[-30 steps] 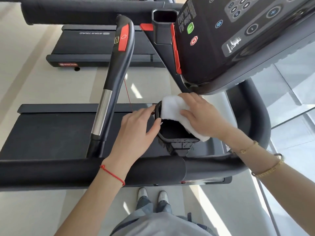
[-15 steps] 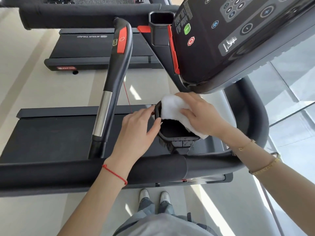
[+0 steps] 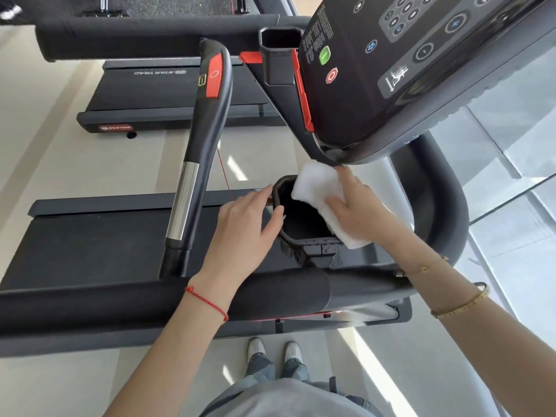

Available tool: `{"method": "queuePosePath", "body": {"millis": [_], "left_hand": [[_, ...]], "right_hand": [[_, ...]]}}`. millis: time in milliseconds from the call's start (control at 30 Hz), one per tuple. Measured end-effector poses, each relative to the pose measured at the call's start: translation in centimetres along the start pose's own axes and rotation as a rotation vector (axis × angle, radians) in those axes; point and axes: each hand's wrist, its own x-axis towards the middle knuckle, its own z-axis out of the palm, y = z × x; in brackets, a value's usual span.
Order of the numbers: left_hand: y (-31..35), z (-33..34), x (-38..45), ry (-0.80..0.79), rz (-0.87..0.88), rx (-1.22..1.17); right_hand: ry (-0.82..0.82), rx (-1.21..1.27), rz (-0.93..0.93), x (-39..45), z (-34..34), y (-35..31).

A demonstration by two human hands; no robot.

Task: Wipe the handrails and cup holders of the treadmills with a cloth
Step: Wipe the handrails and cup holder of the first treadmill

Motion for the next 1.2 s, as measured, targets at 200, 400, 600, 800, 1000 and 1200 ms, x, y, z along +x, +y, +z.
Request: {"method": "queuePosePath", "body": {"millis": [200, 400, 600, 800, 1000, 1200], "left_hand": [[0.0, 0.1, 0.1, 0.01, -0.006, 0.001], [0.1, 0.2, 0.1, 0.036, -0.013, 0.015], [-0.1, 0.3, 0.2, 0.015, -0.017, 0.04], [0.0, 0.0, 0.1, 0.01, -0.013, -0.016], [0.0, 0.0, 0.1, 0.007, -0.018, 0.014], [-0.1, 0.1, 0.1, 0.007, -0.017, 0.024]], "right_hand": [[0.078, -0.04, -0.079, -2.1, 0.8, 0.8], [-0.021, -0.244, -0.402, 2.7, -0.7, -0.1], [-0.064, -0.395, -0.566, 4.7, -0.5, -1.2], [-0.026, -0.327, -0.436, 3.2, -0.7, 0.8], [-0.07, -0.441, -0.521, 3.5, -0.7, 0.2], [-0.029, -0.457, -0.506, 4.5, -0.1, -1.5]]}}
